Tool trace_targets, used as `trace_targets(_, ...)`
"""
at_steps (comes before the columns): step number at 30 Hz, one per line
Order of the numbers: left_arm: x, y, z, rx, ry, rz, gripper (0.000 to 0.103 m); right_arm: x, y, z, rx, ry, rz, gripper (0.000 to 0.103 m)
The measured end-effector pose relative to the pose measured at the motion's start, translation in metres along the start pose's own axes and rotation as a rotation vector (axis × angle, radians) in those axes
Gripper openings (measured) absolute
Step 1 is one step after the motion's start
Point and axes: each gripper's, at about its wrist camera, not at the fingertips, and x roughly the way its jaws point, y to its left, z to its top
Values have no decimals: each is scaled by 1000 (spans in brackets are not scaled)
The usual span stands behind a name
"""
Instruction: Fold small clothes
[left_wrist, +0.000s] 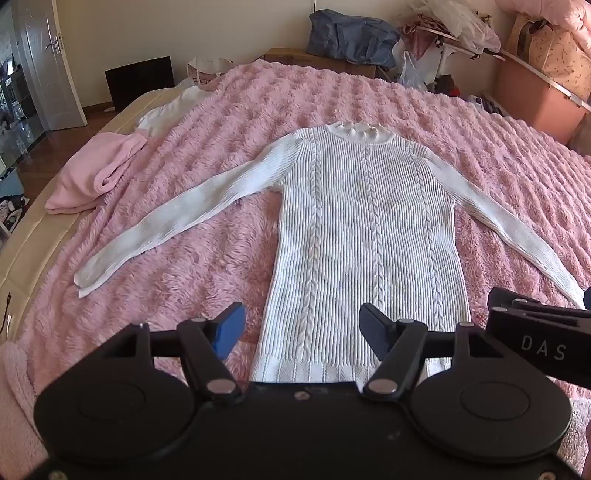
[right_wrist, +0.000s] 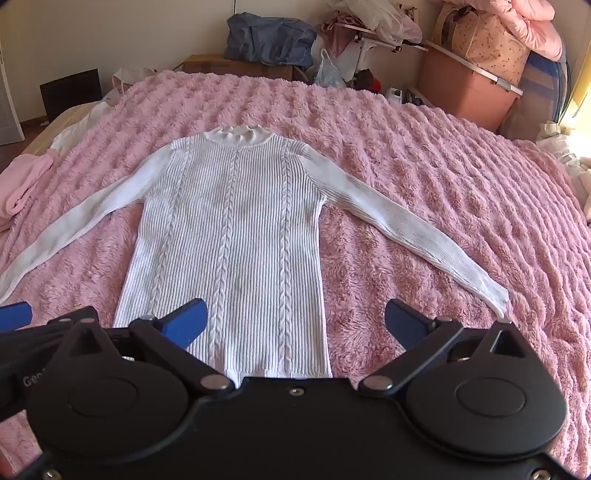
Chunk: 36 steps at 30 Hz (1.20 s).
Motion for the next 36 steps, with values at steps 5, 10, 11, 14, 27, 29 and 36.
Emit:
trace_targets(5, 1, -2, -8, -5, -3, -2, 72, 0, 0, 0, -1, 10, -4, 103)
trace_targets(10, 0, -3, -9, 0, 14, -7, 72, 3, -3, -8, 2, 21, -1, 103)
trace_targets(11, 0, -3, -10, 1, 17, -7, 72, 3, -3, -8, 3, 21, 0, 103)
trace_targets(14, 1, -1, -7, 5, 36, -9, 72, -3, -3, -12, 2, 20, 0, 103)
trace_targets(27, -8, -2, -10, 8, 44, 6, 72, -9, 2, -12, 3, 21, 8, 103)
trace_targets(29, -8, -3, -10, 9, 43, 7, 72, -11, 3, -12, 3, 17, 7, 103)
trace_targets(36, -9, -3, -10, 8, 43, 6, 72, -12, 2, -11, 5, 17, 10, 103)
